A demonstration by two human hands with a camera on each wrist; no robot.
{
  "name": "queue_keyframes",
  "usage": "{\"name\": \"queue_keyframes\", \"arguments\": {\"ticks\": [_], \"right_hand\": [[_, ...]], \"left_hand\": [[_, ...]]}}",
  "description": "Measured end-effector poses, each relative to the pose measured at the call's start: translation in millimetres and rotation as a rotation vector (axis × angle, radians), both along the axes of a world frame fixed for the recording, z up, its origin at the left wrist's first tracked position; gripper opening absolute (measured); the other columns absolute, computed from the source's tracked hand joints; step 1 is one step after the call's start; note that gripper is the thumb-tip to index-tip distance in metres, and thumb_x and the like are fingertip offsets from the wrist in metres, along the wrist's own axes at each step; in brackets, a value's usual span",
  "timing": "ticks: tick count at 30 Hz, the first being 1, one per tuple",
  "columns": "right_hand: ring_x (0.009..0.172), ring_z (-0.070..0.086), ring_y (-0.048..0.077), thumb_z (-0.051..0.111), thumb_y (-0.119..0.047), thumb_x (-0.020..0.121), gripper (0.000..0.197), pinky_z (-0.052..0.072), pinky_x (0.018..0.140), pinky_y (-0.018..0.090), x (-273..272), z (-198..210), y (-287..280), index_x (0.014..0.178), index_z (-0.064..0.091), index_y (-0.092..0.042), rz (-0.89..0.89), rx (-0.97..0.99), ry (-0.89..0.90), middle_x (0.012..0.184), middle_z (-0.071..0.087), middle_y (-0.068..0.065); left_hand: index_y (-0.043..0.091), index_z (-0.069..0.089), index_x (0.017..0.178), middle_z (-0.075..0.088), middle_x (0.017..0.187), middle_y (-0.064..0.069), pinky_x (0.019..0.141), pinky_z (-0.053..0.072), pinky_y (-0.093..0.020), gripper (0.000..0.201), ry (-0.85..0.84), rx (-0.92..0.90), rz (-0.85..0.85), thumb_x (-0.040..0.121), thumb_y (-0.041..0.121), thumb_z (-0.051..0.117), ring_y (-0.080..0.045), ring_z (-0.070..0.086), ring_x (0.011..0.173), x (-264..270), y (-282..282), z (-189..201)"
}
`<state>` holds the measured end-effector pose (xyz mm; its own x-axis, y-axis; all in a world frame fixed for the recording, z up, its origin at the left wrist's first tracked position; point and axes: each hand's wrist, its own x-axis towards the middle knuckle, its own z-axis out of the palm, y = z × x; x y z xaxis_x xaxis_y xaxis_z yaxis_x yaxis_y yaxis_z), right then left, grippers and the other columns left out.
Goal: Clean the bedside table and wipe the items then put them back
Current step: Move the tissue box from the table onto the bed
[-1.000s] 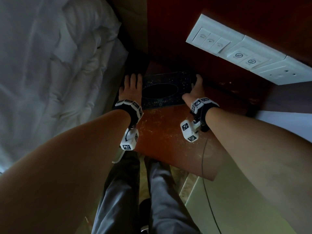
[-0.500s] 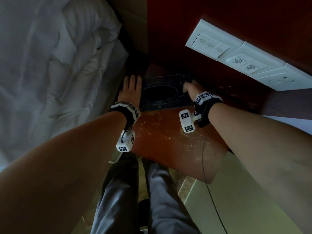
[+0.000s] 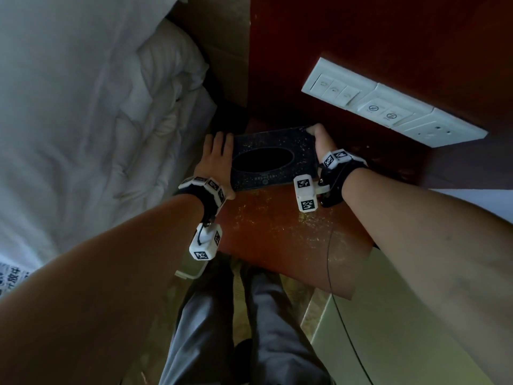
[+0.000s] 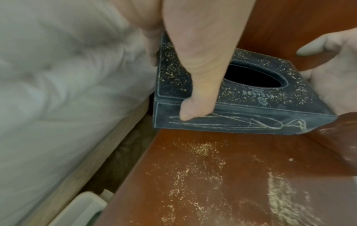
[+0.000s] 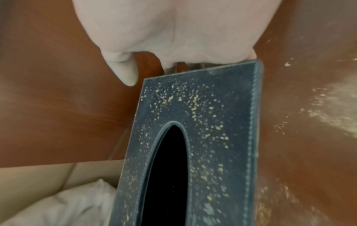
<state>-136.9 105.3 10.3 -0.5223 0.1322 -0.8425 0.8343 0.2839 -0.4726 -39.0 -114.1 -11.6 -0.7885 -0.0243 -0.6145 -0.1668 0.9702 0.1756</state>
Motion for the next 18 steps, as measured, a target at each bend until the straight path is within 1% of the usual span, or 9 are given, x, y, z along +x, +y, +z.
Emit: {"name": "queue_keyframes", "arguments": {"ticks": [2,4,5,8,10,12,13,15,18], "right_hand": [[0.107,0.062,0.034,0.050,-0.050,0.075,0.033,0.047,0.101,0.047,1.8,-4.7,3.4,0.080,0.065,-0.021,-0.008,-0.005,0.016,0.101,0.066,0.010],[0.102,0.066,0.035,0.057,-0.058,0.060,0.037,0.048,0.099,0.051,8.1,-12.9,8.7,0.073,0.071,-0.026,-0.003,-0.009,0.027,0.095,0.070,0.009],[0.100,0.067,0.034,0.058,-0.060,0.056,0.039,0.048,0.099,0.052,13.7,-12.3,9.0,0.070,0.072,-0.027,0.001,-0.014,0.026,0.092,0.071,0.008],[0.102,0.065,0.033,0.053,-0.060,0.054,0.041,0.047,0.100,0.051,30.7,-5.2,2.9,0.075,0.069,-0.027,-0.007,-0.009,0.069,0.096,0.069,0.007],[0.105,0.062,0.031,0.047,-0.061,0.060,0.046,0.045,0.102,0.050,47.2,22.0,-12.8,0.084,0.068,-0.028,0.016,0.025,0.109,0.109,0.067,0.008],[0.107,0.060,0.029,0.041,-0.054,0.076,0.045,0.044,0.102,0.048,62.6,45.7,-24.8,0.097,0.067,-0.023,0.032,0.058,0.148,0.117,0.064,0.010],[0.107,0.059,0.029,0.039,-0.050,0.082,0.046,0.044,0.102,0.046,74.5,69.1,-34.6,0.104,0.065,-0.019,0.037,0.078,0.151,0.118,0.063,0.010],[0.105,0.059,0.027,0.039,-0.046,0.088,0.046,0.044,0.100,0.043,93.6,104.8,-50.2,0.110,0.063,-0.015,0.027,0.108,0.178,0.116,0.063,0.009],[0.098,0.053,0.022,0.035,-0.035,0.098,0.042,0.039,0.087,0.030,113.1,137.8,-58.7,0.120,0.060,-0.010,0.060,0.148,0.236,0.111,0.057,0.006]], "left_hand": [[0.013,-0.006,0.154,-0.003,0.160,-0.011,0.116,0.025,-0.048,0.144,0.036,0.001,-0.013,0.048,0.027,0.092,-0.034,-0.004,0.147,5.4,-6.6,11.5],[0.014,-0.004,0.154,-0.001,0.160,-0.011,0.115,0.028,-0.049,0.145,0.054,0.005,-0.031,0.046,0.027,0.092,-0.035,-0.003,0.147,11.8,-16.2,22.0],[0.013,-0.004,0.154,-0.001,0.160,-0.012,0.115,0.027,-0.049,0.145,0.056,0.007,-0.040,0.046,0.028,0.092,-0.035,-0.002,0.147,16.0,-21.2,27.7],[0.010,-0.003,0.154,0.000,0.159,-0.014,0.116,0.024,-0.047,0.145,0.077,0.009,-0.084,0.046,0.028,0.092,-0.035,0.001,0.146,29.0,-36.0,49.4],[0.009,-0.003,0.153,0.001,0.159,-0.014,0.116,0.024,-0.045,0.145,0.090,0.004,-0.115,0.047,0.030,0.092,-0.035,0.001,0.146,39.5,-45.3,68.3],[0.009,-0.004,0.153,0.000,0.159,-0.013,0.115,0.028,-0.045,0.146,0.093,-0.003,-0.140,0.047,0.032,0.093,-0.035,0.001,0.146,50.2,-53.2,86.4],[0.010,-0.004,0.153,0.000,0.159,-0.012,0.113,0.031,-0.046,0.146,0.098,-0.009,-0.149,0.047,0.033,0.093,-0.034,0.001,0.146,55.6,-56.8,94.8],[0.011,-0.004,0.154,0.002,0.159,-0.011,0.110,0.036,-0.048,0.147,0.124,-0.030,-0.167,0.045,0.037,0.093,-0.034,0.003,0.146,67.1,-63.1,110.1],[0.011,0.000,0.153,0.008,0.157,-0.010,0.109,0.034,-0.048,0.148,0.183,-0.079,-0.213,0.043,0.045,0.091,-0.033,0.008,0.144,85.2,-69.3,134.3]]}}
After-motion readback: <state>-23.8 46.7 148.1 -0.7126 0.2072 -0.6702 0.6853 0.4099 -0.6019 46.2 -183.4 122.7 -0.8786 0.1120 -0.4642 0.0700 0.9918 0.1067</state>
